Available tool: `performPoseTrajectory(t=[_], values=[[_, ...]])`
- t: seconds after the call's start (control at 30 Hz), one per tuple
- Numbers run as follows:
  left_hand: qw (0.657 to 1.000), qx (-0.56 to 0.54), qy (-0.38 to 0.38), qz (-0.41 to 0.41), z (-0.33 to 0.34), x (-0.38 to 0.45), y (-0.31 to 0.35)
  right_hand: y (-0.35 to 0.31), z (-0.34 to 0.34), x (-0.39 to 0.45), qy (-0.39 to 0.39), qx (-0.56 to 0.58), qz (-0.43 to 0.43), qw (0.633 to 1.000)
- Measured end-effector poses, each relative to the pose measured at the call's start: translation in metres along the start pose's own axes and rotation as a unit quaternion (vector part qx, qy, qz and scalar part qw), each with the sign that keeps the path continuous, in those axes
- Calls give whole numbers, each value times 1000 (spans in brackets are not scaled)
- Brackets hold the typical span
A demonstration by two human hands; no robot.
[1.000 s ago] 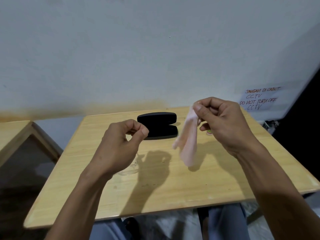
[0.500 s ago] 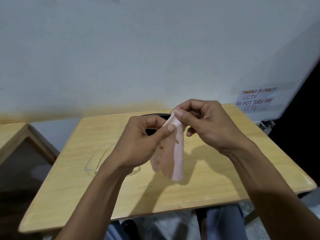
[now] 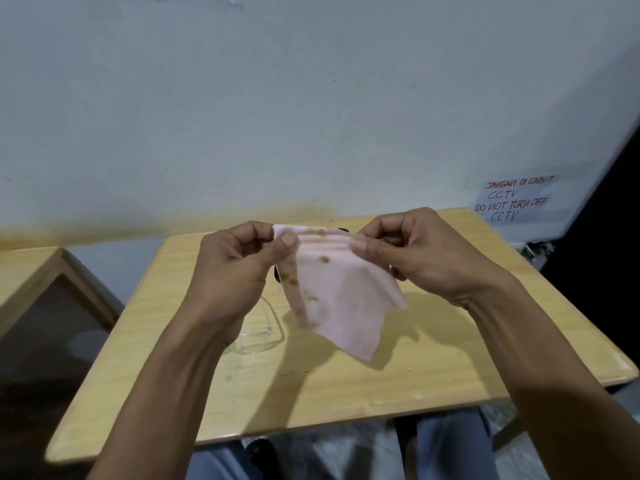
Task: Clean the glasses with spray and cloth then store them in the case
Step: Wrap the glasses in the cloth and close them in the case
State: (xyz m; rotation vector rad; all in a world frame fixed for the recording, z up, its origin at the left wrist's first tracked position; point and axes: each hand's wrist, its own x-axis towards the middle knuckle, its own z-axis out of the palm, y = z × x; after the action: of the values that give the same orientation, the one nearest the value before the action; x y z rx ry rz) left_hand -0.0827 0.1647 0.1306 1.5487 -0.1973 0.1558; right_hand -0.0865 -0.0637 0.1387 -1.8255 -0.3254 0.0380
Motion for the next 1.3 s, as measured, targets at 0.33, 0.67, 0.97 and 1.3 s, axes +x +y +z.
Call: performPoseTrajectory(t=[0.33,0.67,0.97,1.3], values=[[990,100,-68,68,8,-3,3,-1,10,5,-12,27,3,1000],[957,269,-74,81,5,-11,1,5,21,8,-10,67,11,998],[919,382,-97,31,-1,-13,-19,14,-7,0,75,8,-5,997],[939,331,-89,22,-13,-3,-17,21,-26,-7,106,-35,-6,994]])
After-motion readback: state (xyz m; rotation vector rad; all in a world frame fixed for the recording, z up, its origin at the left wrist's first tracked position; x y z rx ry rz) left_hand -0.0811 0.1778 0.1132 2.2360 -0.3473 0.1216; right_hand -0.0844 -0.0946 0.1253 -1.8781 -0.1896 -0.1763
